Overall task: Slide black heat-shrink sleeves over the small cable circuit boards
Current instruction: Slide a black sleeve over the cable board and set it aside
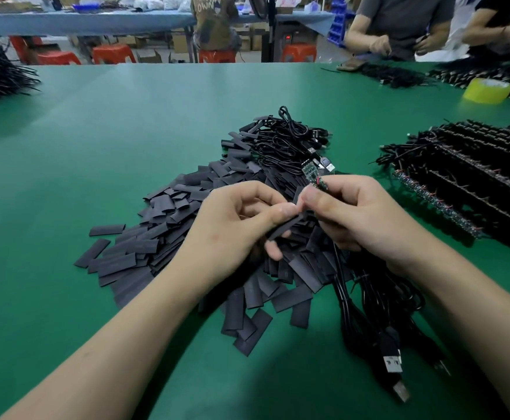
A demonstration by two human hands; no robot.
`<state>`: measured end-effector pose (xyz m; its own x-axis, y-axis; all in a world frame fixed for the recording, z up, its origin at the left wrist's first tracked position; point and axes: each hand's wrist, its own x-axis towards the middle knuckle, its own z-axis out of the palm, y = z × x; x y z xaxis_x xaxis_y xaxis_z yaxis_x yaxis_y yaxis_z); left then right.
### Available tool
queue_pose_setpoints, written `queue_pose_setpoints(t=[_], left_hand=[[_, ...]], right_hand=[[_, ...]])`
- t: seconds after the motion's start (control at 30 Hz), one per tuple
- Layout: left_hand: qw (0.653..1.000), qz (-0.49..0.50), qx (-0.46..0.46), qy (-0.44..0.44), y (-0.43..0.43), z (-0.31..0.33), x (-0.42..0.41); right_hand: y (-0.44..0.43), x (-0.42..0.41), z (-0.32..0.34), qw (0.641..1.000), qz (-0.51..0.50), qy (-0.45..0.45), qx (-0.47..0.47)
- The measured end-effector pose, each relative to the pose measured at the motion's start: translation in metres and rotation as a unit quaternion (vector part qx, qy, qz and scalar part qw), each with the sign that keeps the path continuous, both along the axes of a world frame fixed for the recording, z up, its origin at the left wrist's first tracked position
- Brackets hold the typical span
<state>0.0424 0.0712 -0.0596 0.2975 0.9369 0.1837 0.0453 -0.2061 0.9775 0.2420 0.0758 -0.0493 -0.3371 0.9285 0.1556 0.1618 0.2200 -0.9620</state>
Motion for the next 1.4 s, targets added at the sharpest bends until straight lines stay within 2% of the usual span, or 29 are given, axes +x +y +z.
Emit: queue_pose_setpoints(t=[0.3,0.37,0.5,0.77,0.97,1.4], left_hand=[[0.997,0.045,0.068,0.019,0.002,-0.012,0.004],[0.989,0.062,0.117,0.063,0.002,-0.013,0.003],[0.947,0.121,0.242,0.175,0.001,-0.012,0.001],[0.962,0.180,0.182,0.100,0.011,-0.013,-0.008],[0.956,0.199,0.189,0.100,0.014,-0.012,-0.011],[0.946,0.191,0.233,0.122,0.015,-0.015,-0.011]], right_hand=[[0.002,-0.001,-0.006,1.000,-0.020,0.002,-0.013],[0.003,-0.001,-0.007,0.999,-0.045,0.002,-0.004],[0.005,0.000,-0.009,0.998,-0.062,-0.017,0.012],[0.005,-0.002,-0.004,0.999,-0.039,-0.001,0.018],[0.003,0.000,-0.004,0.998,-0.030,-0.054,0.030],[0.003,-0.003,-0.005,0.997,-0.057,-0.053,0.027]])
